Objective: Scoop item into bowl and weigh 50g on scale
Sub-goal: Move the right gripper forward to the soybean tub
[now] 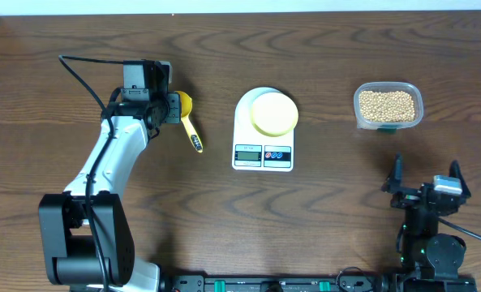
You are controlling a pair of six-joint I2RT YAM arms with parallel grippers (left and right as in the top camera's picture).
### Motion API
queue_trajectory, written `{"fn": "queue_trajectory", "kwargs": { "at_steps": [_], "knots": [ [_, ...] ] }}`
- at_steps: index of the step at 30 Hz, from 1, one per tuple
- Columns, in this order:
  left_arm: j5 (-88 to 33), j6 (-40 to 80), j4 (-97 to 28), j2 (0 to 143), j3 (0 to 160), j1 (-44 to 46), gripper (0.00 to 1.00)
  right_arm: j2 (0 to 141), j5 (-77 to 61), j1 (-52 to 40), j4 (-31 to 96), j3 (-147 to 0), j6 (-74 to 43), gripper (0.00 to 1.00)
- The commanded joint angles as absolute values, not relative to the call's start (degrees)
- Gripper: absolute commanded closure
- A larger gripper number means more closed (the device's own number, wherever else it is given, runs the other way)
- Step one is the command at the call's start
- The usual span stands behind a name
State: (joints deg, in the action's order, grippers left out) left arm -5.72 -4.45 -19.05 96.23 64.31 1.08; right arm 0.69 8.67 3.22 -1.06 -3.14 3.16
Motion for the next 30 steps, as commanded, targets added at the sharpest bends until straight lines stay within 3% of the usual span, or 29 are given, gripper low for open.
{"fn": "queue_trajectory", "kwargs": {
  "at_steps": [1,17,30],
  "knots": [
    [-6.0,-3.8,-19.0,95.1,64.8,1.1,0.92,0.4,13.5,3.7,-1.1,-2.9,2.7,0.01],
    [-6.0,-3.8,-18.9,95.1,64.8,1.1,0.92,4.8,12.5,3.7,-3.9,-3.5,2.2,0.01],
    [-6.0,-3.8,-18.9,95.1,64.8,1.1,0.92,33.1,9.1,4.5,-7.0,-16.3,4.0,0.01]
  ]
}}
